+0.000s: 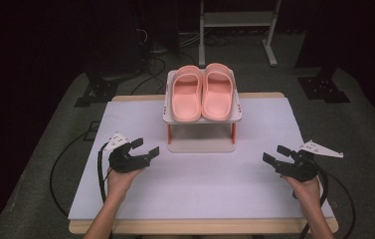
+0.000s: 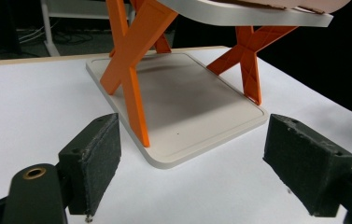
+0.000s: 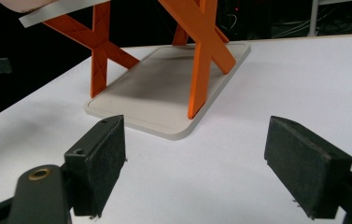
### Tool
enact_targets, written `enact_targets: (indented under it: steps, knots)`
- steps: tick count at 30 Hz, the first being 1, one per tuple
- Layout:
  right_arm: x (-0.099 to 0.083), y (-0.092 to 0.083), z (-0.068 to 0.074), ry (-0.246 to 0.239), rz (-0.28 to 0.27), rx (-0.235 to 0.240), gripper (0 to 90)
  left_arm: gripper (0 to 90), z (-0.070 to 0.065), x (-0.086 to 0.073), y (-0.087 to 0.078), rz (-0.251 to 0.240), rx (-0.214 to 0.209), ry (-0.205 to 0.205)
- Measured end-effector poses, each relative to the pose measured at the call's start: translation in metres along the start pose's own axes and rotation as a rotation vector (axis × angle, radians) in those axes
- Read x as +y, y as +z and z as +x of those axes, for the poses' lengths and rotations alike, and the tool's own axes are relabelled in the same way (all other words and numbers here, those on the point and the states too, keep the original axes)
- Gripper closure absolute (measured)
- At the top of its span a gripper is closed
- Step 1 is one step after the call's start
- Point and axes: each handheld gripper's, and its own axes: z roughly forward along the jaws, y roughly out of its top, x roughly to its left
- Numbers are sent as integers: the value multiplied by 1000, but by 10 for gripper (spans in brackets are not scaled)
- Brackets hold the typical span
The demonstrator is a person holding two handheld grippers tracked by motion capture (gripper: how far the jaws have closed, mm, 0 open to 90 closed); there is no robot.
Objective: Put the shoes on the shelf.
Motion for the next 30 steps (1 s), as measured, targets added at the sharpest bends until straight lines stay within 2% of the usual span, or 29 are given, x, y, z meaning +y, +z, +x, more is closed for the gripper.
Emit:
enact_targets:
  steps: [17, 23, 30]
  knots:
    - [-17, -4, 0, -1, 27, -1, 200, 147, -2, -18, -7, 2, 9, 0]
    - [-24, -8, 2, -4, 30, 2, 199, 146, -3, -28, -11, -1, 12, -6]
    - [-38, -15, 9, 10, 12, 3, 190, 135, -8, -44, -16, 21, 29, -3]
